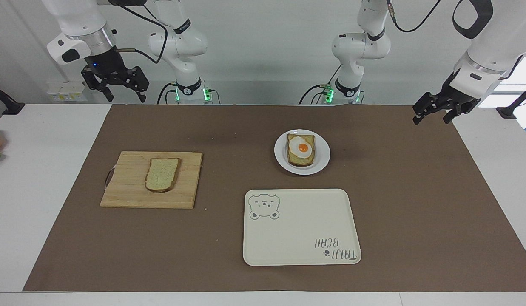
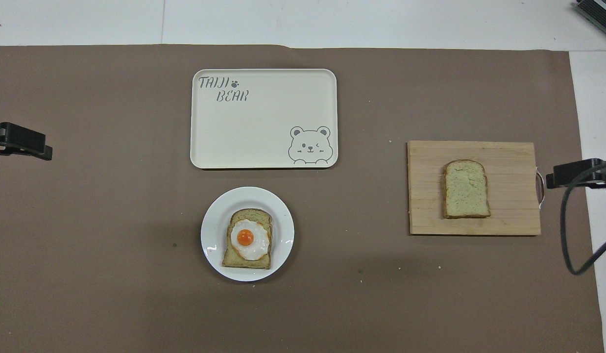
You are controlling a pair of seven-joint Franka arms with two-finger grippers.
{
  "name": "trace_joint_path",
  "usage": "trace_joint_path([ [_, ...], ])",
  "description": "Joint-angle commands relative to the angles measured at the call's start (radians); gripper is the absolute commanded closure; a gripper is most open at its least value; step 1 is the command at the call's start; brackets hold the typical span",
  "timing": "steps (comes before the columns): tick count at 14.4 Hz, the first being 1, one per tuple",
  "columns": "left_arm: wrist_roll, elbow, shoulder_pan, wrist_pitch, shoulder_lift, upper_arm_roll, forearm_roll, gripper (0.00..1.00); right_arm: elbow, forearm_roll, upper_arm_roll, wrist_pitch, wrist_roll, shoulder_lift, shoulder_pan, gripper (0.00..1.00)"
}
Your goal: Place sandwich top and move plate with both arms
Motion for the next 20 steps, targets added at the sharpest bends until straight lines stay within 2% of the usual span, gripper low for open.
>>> trace_joint_path([
  [1, 0.007, -0.026, 0.008, -0.005, -0.025, -0.006, 0.013, 0.00, -0.020, -0.021, 0.002, 0.005, -0.024, -0.019, -0.002, 0.00],
  [6, 0.007, -0.026, 0.008, -0.005, -0.025, -0.007, 0.013, 0.00, -0.027, -0.060, 0.002, 0.009, -0.024, -0.025, -0.005, 0.00],
  [20, 0.007, -0.026, 0.008, -0.005, -0.025, -0.007, 0.013, 0.00, -0.032, -0.054, 0.004, 0.014, -0.027, -0.026, -0.005, 0.00],
])
